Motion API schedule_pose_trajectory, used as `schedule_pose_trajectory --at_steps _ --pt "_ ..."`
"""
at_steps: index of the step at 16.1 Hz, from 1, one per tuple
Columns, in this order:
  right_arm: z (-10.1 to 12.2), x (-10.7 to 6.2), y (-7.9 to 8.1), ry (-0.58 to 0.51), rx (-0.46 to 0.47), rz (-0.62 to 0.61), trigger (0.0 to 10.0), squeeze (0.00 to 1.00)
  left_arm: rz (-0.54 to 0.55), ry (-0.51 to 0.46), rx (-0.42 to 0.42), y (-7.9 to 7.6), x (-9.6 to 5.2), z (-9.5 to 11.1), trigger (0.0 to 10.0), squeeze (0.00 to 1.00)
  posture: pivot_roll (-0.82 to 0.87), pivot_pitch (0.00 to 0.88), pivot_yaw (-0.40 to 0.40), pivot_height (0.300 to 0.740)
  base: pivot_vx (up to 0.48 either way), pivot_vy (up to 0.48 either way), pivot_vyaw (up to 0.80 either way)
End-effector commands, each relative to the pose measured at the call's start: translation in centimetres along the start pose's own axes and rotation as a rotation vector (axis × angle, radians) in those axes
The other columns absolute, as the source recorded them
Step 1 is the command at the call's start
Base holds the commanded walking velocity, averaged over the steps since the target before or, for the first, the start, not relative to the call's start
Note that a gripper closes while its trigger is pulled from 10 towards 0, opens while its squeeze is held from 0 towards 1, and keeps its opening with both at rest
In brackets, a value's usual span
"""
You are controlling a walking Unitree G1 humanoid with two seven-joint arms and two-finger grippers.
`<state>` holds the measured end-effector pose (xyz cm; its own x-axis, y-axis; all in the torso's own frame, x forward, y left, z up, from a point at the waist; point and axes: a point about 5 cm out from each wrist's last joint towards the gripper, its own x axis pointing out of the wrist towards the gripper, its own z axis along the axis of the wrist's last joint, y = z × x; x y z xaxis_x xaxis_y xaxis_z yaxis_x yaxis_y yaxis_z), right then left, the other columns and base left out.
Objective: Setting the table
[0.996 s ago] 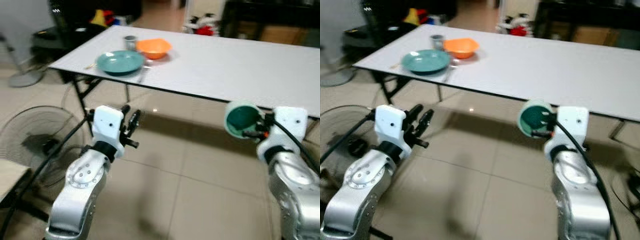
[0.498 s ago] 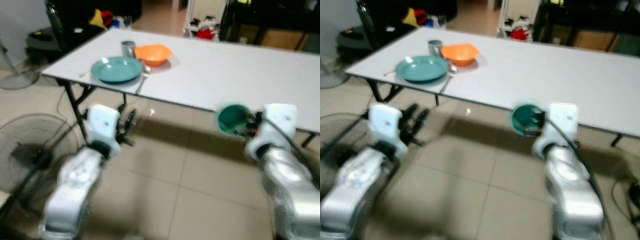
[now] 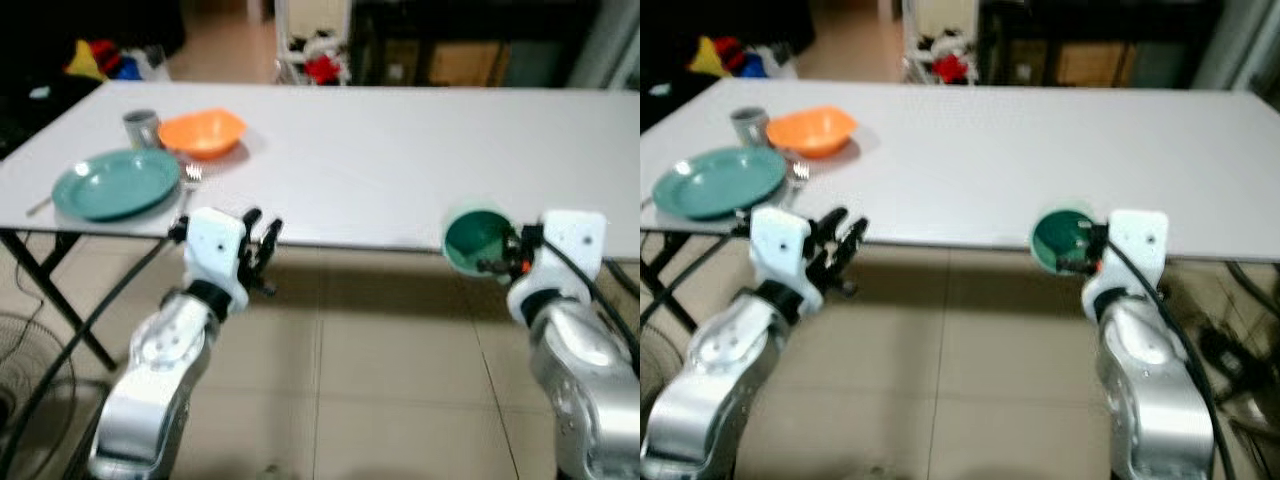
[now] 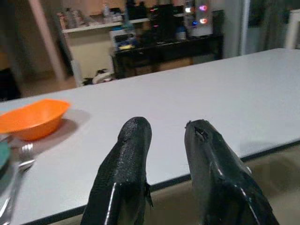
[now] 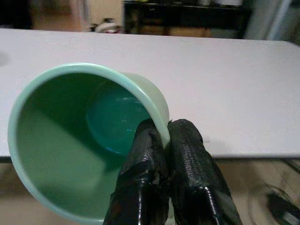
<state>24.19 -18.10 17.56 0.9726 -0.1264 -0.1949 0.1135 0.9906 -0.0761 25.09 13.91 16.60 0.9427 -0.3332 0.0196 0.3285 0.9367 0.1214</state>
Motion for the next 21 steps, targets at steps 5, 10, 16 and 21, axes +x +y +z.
schedule_pose_trajectory --at_steps 5,10,16,21 --pt "1.05 0.29 0.84 -0.045 -0.001 0.070 10.0 0.00 0.021 -0.005 0.005 0.33 0.09 0.22 10.0 0.00 0.07 0.000 0.009 0.740 0.360 0.000 0.00" --pt "1.09 0.37 0.96 -0.044 0.000 0.077 10.0 0.00 0.019 -0.004 0.006 0.38 0.10 0.24 10.0 0.00 0.07 0.000 0.012 0.740 0.359 0.000 0.00" --pt "1.21 0.65 0.94 -0.045 -0.004 0.080 10.0 0.00 0.008 -0.005 0.010 0.34 0.18 0.30 10.0 0.00 0.07 0.000 0.014 0.740 0.361 0.000 0.00" --pt "1.27 0.73 0.84 -0.045 -0.003 0.079 10.0 0.00 0.003 -0.007 0.010 0.21 0.29 0.33 10.0 0.00 0.07 0.000 0.016 0.740 0.361 0.000 0.00"
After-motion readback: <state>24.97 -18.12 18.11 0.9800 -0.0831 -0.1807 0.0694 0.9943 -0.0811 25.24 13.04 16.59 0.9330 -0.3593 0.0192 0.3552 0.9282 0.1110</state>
